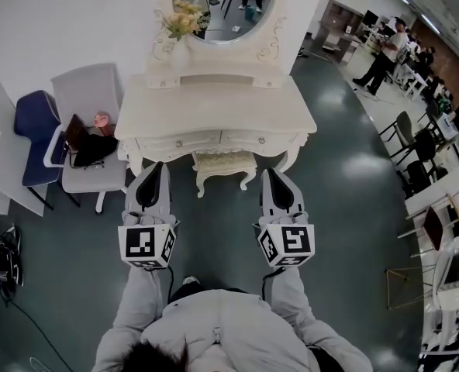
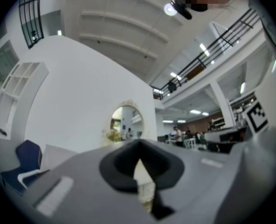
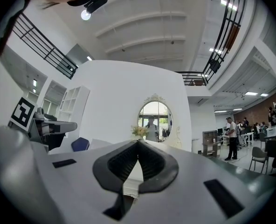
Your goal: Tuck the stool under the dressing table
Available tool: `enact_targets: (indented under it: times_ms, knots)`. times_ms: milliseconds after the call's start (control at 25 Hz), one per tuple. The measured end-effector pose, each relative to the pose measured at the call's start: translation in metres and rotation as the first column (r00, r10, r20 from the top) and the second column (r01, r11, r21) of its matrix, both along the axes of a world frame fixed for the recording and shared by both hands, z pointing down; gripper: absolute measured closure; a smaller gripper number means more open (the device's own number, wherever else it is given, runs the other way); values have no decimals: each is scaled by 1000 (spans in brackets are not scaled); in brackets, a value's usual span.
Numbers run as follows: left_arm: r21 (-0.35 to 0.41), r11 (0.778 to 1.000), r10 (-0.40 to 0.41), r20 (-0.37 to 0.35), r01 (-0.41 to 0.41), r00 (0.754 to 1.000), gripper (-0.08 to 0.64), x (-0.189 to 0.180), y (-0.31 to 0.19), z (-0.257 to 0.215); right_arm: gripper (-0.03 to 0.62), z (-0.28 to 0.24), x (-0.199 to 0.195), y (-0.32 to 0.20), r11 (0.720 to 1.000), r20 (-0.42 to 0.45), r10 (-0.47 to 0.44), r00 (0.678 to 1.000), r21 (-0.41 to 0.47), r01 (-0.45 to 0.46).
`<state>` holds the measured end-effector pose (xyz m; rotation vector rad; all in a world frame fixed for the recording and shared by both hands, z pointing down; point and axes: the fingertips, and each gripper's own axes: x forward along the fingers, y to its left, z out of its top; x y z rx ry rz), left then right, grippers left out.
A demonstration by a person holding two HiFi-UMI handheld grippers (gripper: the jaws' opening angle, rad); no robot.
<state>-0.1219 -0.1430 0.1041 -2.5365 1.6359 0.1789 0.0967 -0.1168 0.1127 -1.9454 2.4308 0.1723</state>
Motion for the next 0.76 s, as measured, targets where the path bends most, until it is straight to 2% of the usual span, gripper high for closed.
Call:
enact_targets:
  times_ms: [760]
  knots:
    - [-10, 1000, 15, 5, -15, 1000, 552, 38, 31, -1, 591, 0, 27, 32, 1000, 19, -15, 1000, -6, 15]
